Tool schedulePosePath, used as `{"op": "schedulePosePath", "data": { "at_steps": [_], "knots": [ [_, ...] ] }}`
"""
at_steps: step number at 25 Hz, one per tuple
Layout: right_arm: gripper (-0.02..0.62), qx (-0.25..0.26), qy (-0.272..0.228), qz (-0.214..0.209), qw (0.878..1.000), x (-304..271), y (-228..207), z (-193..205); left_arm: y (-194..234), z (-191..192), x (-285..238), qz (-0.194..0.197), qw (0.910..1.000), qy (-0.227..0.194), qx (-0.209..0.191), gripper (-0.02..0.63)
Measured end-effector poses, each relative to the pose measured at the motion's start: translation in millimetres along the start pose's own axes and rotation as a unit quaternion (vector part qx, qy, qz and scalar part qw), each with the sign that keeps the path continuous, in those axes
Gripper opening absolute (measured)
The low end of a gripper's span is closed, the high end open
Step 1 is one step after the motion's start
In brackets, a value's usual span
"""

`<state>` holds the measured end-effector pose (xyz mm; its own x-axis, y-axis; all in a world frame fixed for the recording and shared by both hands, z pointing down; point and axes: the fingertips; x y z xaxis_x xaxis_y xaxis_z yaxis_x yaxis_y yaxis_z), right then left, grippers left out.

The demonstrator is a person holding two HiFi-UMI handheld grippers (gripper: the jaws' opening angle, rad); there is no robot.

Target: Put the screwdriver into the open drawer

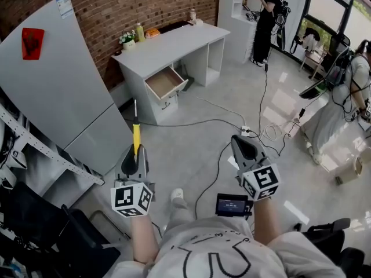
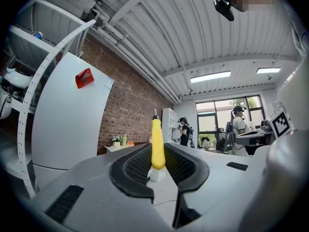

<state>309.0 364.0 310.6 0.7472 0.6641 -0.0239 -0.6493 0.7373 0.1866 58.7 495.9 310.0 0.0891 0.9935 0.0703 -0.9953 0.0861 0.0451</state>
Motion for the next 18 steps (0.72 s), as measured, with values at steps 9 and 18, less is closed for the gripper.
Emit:
{"op": "schedulePosePath", "data": {
  "at_steps": [9,18],
  "knots": [
    [0.018,-0.007,0.001,0.02,1.0,-102.1,-8.8,-2.7,67.8,6.6,-93.1,0.024,0.9996,0.009,0.008,0.083],
    [0.018,-0.002,0.01,0.036,0.999,-204.7,-2.5,-9.1,135.3,2.3,-183.4,0.059,0.9981,0.011,0.009,0.083]
  ]
}}
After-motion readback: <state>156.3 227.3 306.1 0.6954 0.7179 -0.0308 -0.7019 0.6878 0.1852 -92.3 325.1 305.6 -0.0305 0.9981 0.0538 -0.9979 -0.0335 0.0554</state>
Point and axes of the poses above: the fingertips, and each gripper's own axes: x backward along the fingers, y to its left, z out of its underside, and after that the axes turned 7 degrees about z, right-handed
